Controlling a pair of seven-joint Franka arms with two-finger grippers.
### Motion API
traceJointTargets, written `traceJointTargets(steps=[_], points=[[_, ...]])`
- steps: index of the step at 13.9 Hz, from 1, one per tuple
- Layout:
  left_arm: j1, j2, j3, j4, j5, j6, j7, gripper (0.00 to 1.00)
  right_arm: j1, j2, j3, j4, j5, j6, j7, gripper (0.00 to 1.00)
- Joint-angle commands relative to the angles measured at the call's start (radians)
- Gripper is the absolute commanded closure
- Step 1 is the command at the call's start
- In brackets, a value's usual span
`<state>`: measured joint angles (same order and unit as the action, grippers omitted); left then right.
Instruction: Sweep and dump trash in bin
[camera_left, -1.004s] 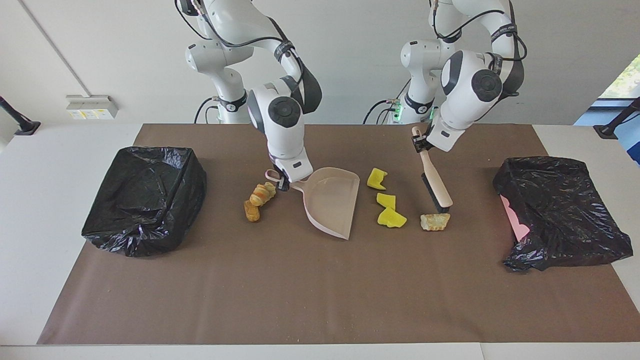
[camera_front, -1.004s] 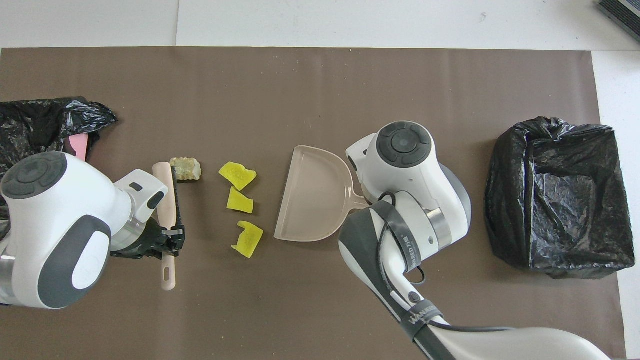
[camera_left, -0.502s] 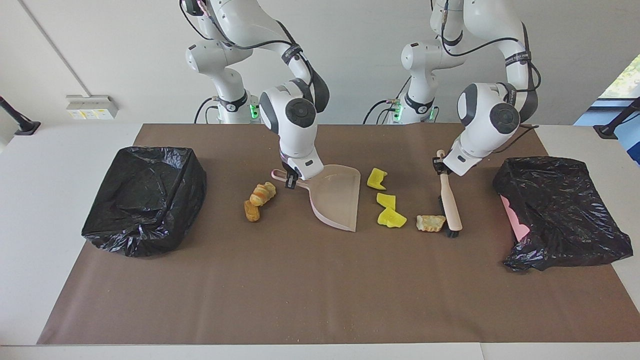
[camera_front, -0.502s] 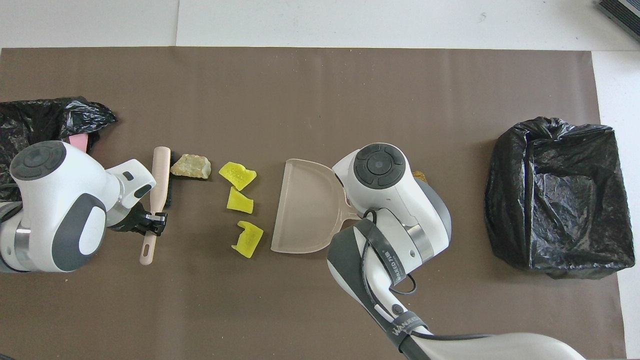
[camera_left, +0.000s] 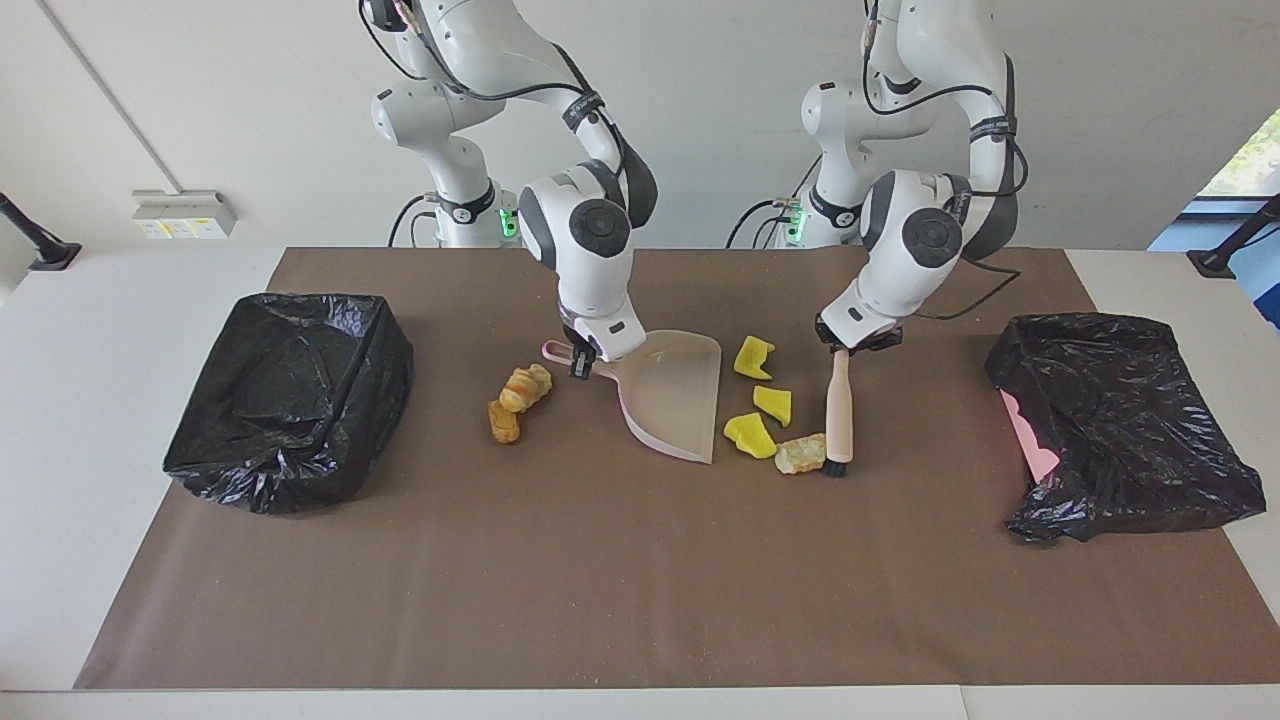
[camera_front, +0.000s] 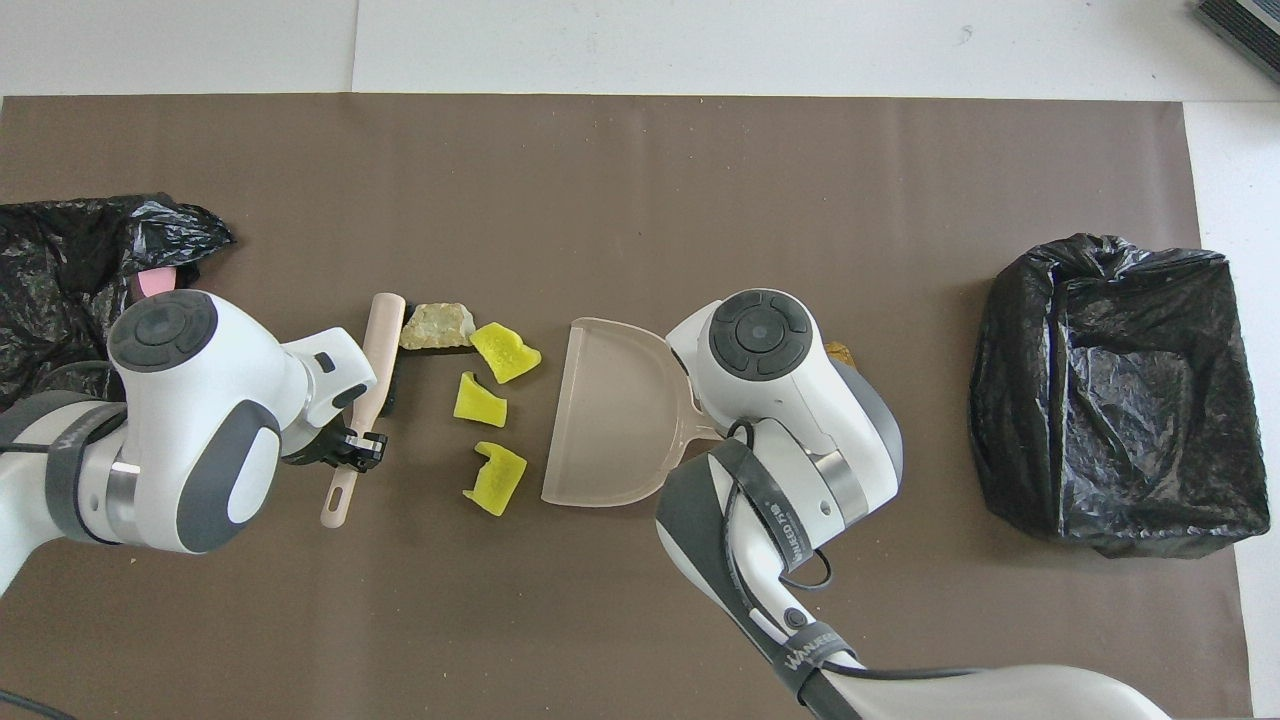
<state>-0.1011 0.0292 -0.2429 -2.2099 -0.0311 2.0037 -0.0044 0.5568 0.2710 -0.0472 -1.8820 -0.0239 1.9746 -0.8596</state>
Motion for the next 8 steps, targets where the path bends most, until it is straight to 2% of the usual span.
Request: traceJointTargets(steps=[1, 6, 8], points=[[-0.095, -0.054, 0.010, -0.057, 0.004, 0.020, 0.000, 1.00, -0.005, -0.019, 0.004, -0.032, -0.011, 0.023, -0.009, 1.00], [-0.257, -0.074, 0.010, -0.063, -0.105, 0.035, -0.106, 1.00, -0.005, -0.019, 0.004, -0.032, -0.011, 0.021, -0.007, 1.00], [-0.314, -0.066, 0.010, -0.027, -0.134, 0.033, -0.188, 1.00, -0.005, -0.021, 0.004, -0.032, -0.011, 0.021, 0.004, 1.00]])
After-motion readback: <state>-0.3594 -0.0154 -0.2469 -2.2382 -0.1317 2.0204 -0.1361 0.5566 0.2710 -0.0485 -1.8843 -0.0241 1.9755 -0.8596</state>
